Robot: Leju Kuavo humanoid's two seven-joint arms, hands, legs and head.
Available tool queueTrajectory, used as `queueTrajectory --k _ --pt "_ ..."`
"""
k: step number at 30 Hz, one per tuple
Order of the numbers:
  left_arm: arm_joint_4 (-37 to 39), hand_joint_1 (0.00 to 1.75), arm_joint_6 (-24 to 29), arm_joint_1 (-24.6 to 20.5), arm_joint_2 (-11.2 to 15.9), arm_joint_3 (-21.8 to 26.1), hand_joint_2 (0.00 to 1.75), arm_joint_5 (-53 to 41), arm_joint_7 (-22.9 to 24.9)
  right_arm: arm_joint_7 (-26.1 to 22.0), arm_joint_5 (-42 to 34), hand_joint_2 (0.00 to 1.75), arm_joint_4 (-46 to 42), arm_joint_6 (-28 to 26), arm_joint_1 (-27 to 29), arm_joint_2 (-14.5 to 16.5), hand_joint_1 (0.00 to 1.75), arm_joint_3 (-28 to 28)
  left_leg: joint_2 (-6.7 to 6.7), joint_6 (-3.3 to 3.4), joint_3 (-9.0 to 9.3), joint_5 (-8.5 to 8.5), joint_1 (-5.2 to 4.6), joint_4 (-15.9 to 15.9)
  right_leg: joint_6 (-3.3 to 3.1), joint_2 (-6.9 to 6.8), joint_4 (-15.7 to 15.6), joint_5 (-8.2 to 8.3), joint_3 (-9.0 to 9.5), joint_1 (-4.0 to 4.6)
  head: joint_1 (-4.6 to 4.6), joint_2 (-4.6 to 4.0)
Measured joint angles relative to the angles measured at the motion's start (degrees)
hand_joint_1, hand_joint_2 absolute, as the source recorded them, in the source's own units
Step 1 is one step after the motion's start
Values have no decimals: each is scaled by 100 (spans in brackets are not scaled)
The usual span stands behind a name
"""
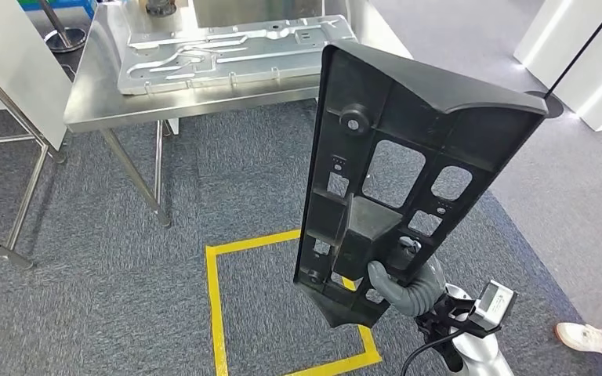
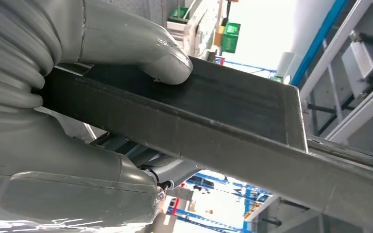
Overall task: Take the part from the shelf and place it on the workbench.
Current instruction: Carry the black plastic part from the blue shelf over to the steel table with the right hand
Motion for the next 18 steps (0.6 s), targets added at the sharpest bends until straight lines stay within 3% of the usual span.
queueTrajectory --k 1,3,6,7,9,11,12,15,16,17,18 --pt "0 0 -1 -8 -1 -1 175 1 1 4 4 175 -9 -5 13 1 141 -1 -5 -37 19 -49 0 4 -31 -2 -202 98 53 16 2 0" --pt "0 0 -1 -17 -3 -1 175 2 2 11 10 175 -27 -11 40 2 141 -4 -7 -115 57 -96 -3 24 -120 -1 -286 65 52 54 4 0" --pt "0 0 -2 -20 -5 0 175 2 0 17 11 175 -53 -9 53 2 141 -7 12 -201 71 -225 16 211 -244 8 -324 26 213 43 3 0" --pt "0 0 -2 -27 -6 -1 175 1 -3 18 10 175 -59 -9 48 2 141 -7 20 -222 -34 -337 28 439 -269 8 -334 -5 282 41 2 0" --pt "0 0 -3 -33 -8 -1 175 -3 -7 19 9 175 -64 -8 35 2 141 -8 33 -263 -471 -628 50 1173 -297 6 -336 -95 383 57 0 0" --pt "0 0 -3 -20 -8 -1 175 -10 -7 19 9 175 -64 -5 34 2 141 -11 37 -279 -891 -744 61 1672 -303 12 -334 -198 494 75 0 0" --pt "0 0 -3 -12 -8 -1 175 -14 -7 19 9 175 -64 -2 37 2 141 -14 37 -266 -963 -634 61 1614 -301 17 -333 -256 569 81 0 0" --pt "0 0 -4 1 -6 -1 175 -22 -7 16 6 175 -65 15 42 2 141 -23 43 -175 -797 165 25 655 -275 15 -355 -449 827 87 2 0" --pt "0 0 -4 2 -4 -1 175 -22 -7 15 4 175 -66 19 43 2 141 -25 45 -135 -742 349 -6 406 -253 14 -372 -491 873 79 2 0" --pt "0 0 -3 2 -2 -1 175 -20 -6 14 3 175 -66 21 45 2 141 -26 47 -93 -728 445 -42 274 -222 13 -404 -515 902 66 2 0" --pt "0 0 -3 2 1 -1 175 -18 -5 13 2 175 -67 23 47 2 141 -27 47 -58 -722 431 -72 238 -181 15 -417 -503 925 57 1 0"
